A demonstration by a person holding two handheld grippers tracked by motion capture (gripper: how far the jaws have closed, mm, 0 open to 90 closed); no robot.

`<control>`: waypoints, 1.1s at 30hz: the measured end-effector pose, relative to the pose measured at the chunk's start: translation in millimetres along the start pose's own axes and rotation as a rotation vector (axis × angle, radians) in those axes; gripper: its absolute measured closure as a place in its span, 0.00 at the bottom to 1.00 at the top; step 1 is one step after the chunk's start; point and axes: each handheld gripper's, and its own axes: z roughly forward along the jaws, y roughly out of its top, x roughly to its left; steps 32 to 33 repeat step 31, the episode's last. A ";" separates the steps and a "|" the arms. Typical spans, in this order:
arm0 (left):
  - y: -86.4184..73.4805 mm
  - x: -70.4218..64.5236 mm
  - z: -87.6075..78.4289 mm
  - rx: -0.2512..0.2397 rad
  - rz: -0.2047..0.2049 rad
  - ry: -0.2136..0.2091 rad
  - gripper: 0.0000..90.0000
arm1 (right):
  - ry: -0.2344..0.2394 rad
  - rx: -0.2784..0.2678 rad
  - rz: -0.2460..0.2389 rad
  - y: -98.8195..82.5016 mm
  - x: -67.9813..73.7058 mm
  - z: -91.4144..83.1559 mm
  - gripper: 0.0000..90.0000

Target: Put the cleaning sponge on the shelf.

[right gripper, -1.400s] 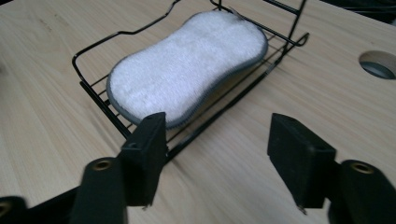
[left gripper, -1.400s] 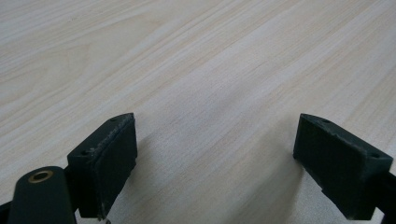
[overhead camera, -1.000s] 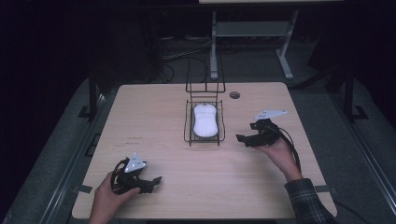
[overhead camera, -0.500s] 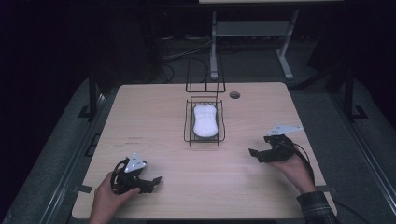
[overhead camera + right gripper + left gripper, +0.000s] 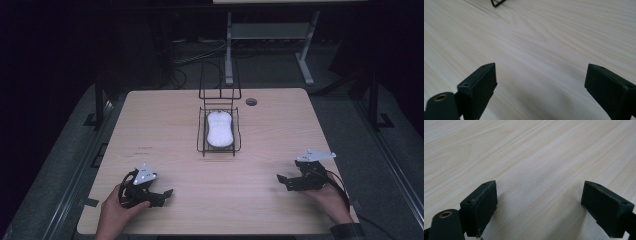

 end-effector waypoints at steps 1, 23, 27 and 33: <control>0.0 0.0 0.0 0.000 0.000 0.000 0.14 | -0.010 0.002 0.002 -3.3 -0.2 -1.4 0.11; -0.1 -0.1 0.1 -0.001 0.000 0.000 0.14 | -0.057 0.020 0.012 -43.5 3.4 -2.1 0.02; 0.0 0.0 -0.1 0.001 0.000 0.000 0.14 | -0.058 0.020 0.012 -43.5 3.2 -2.0 0.02; 0.0 -0.1 0.0 0.000 0.000 0.000 0.14 | -0.057 0.022 0.015 -43.6 3.5 -2.1 0.02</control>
